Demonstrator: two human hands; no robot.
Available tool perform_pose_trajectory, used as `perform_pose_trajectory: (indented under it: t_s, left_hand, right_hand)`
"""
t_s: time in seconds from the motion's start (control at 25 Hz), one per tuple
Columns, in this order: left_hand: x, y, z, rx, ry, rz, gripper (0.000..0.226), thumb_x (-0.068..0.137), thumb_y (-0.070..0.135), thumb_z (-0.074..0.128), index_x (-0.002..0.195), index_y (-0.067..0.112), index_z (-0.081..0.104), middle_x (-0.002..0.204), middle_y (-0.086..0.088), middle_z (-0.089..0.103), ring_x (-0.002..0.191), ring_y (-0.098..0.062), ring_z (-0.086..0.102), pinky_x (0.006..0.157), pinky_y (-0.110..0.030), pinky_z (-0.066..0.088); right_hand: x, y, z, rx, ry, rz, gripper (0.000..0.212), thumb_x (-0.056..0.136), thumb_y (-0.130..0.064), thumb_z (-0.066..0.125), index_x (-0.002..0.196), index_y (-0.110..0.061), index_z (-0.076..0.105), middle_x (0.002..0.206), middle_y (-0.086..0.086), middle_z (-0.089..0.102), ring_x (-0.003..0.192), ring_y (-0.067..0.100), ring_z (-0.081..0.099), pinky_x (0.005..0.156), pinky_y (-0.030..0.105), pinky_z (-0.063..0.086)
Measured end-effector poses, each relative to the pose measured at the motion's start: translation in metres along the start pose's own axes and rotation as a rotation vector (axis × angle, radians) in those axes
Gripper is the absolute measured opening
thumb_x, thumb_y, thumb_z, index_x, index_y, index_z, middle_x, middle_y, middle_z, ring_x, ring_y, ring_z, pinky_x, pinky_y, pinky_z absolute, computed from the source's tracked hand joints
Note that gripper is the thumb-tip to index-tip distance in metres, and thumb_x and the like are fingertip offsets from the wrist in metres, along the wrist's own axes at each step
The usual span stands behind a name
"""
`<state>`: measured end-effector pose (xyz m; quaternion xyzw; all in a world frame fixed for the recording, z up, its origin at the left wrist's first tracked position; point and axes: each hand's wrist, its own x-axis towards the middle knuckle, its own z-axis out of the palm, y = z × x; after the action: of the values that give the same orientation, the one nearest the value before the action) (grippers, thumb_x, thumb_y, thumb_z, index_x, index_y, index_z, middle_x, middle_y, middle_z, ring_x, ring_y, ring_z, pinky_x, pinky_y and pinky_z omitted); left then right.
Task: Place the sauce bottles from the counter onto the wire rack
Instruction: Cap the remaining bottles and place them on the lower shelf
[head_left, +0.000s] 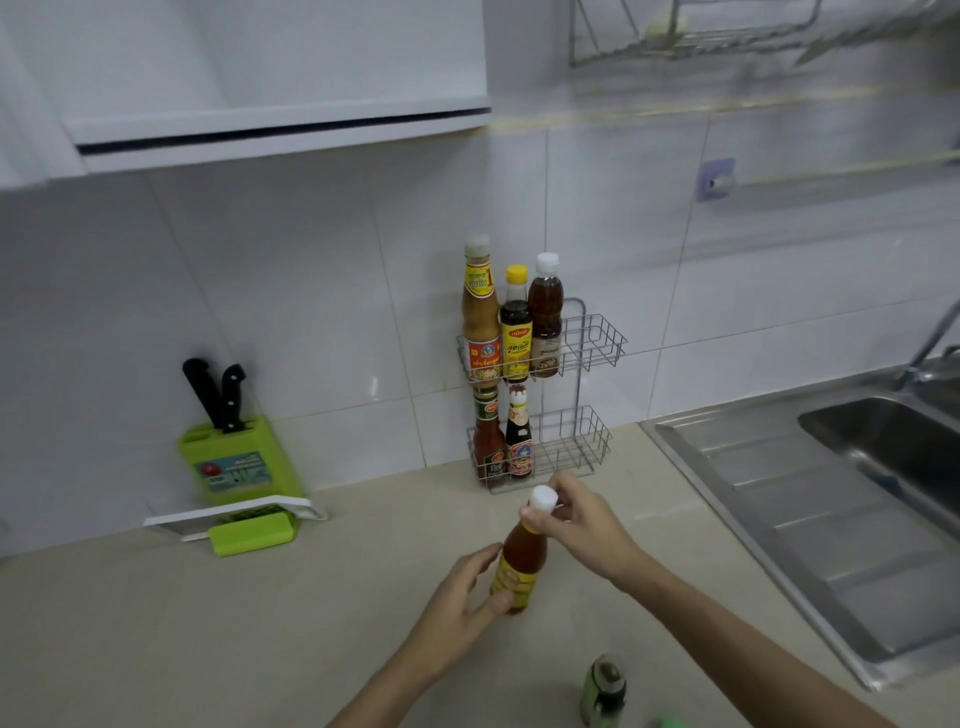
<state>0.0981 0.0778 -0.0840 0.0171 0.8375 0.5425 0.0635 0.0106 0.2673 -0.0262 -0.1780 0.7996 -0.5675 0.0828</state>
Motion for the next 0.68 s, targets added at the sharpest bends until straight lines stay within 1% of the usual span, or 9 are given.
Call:
perform_pose_trajectory:
  t_s: [0.08, 0.12, 0.24, 0.32, 0.4, 0.48, 0.52, 0.6, 0.68]
  left_hand:
    - [0.009, -0.004, -0.005, 0.032, 0.062, -0.024, 0.038, 0.092, 0.029, 0.059, 0.129, 0.027, 0.050, 0.134, 0.010, 0.051, 0.128, -0.002, 0.045, 0.103, -0.010, 0.035]
    - [0.016, -0.006, -0.009, 0.020, 0.082, -0.048, 0.034, 0.092, 0.024, 0.059, 0.126, 0.022, 0.053, 0.131, 0.007, 0.054, 0.125, -0.005, 0.048, 0.096, -0.003, 0.038]
    - [0.040, -0.006, -0.019, -0.019, 0.127, -0.089, 0.025, 0.092, 0.011, 0.060, 0.116, 0.009, 0.060, 0.121, -0.001, 0.062, 0.118, -0.010, 0.055, 0.083, 0.004, 0.041]
    - [0.058, -0.001, -0.025, -0.042, 0.150, -0.110, 0.022, 0.091, 0.008, 0.060, 0.113, 0.005, 0.062, 0.114, -0.002, 0.064, 0.110, -0.009, 0.058, 0.080, 0.003, 0.043]
    - [0.078, 0.004, -0.030, -0.061, 0.169, -0.125, 0.020, 0.091, 0.006, 0.059, 0.110, 0.005, 0.063, 0.108, 0.001, 0.064, 0.101, -0.008, 0.058, 0.079, 0.001, 0.044]
    - [0.099, 0.007, -0.036, -0.082, 0.196, -0.135, 0.019, 0.091, 0.007, 0.057, 0.109, 0.008, 0.063, 0.105, 0.003, 0.064, 0.099, -0.011, 0.059, 0.080, -0.005, 0.046]
    - [0.110, 0.007, -0.039, -0.089, 0.204, -0.146, 0.019, 0.091, 0.008, 0.057, 0.109, 0.010, 0.063, 0.105, 0.003, 0.064, 0.100, -0.012, 0.059, 0.081, -0.009, 0.047]
    - [0.128, 0.006, -0.045, -0.102, 0.226, -0.164, 0.018, 0.092, 0.009, 0.057, 0.109, 0.012, 0.063, 0.104, 0.002, 0.065, 0.101, -0.014, 0.060, 0.083, -0.014, 0.045]
    - [0.146, 0.000, -0.050, -0.105, 0.249, -0.184, 0.017, 0.092, 0.009, 0.057, 0.107, 0.012, 0.063, 0.103, -0.001, 0.065, 0.102, -0.017, 0.060, 0.083, -0.014, 0.045]
  right_hand:
    - [0.009, 0.003, -0.009, -0.033, 0.160, 0.051, 0.035, 0.077, -0.048, 0.071, 0.082, -0.020, 0.051, 0.087, 0.003, 0.068, 0.081, 0.019, 0.067, 0.072, 0.044, 0.056]
    - [0.015, 0.005, -0.015, 0.006, 0.234, 0.085, 0.037, 0.076, -0.051, 0.070, 0.083, -0.019, 0.052, 0.090, 0.005, 0.069, 0.084, 0.021, 0.068, 0.071, 0.044, 0.059]
    - [0.032, 0.018, -0.033, 0.340, 0.451, 0.219, 0.032, 0.084, -0.037, 0.069, 0.084, -0.011, 0.050, 0.102, 0.021, 0.066, 0.089, 0.028, 0.068, 0.066, 0.038, 0.060]
    - [0.042, 0.030, -0.042, 0.555, 0.589, 0.324, 0.033, 0.086, -0.030, 0.068, 0.085, -0.007, 0.045, 0.100, 0.022, 0.062, 0.087, 0.032, 0.067, 0.065, 0.038, 0.060]
    - [0.056, 0.041, -0.048, 0.727, 0.715, 0.403, 0.033, 0.088, -0.029, 0.067, 0.093, -0.006, 0.043, 0.100, 0.021, 0.059, 0.085, 0.035, 0.066, 0.069, 0.041, 0.060]
    - [0.073, 0.051, -0.054, 0.833, 0.832, 0.433, 0.035, 0.089, -0.029, 0.066, 0.097, -0.006, 0.042, 0.104, 0.023, 0.058, 0.083, 0.035, 0.066, 0.071, 0.042, 0.061]
    - [0.084, 0.055, -0.058, 0.863, 0.886, 0.441, 0.034, 0.089, -0.029, 0.066, 0.093, -0.006, 0.042, 0.107, 0.025, 0.058, 0.083, 0.034, 0.066, 0.070, 0.041, 0.062]
    - [0.104, 0.059, -0.065, 0.901, 0.973, 0.438, 0.032, 0.088, -0.028, 0.066, 0.082, -0.010, 0.041, 0.116, 0.029, 0.057, 0.093, 0.037, 0.066, 0.074, 0.042, 0.060]
    - [0.128, 0.065, -0.075, 0.925, 1.029, 0.436, 0.031, 0.088, -0.026, 0.067, 0.078, -0.013, 0.041, 0.124, 0.028, 0.055, 0.107, 0.038, 0.063, 0.081, 0.042, 0.055]
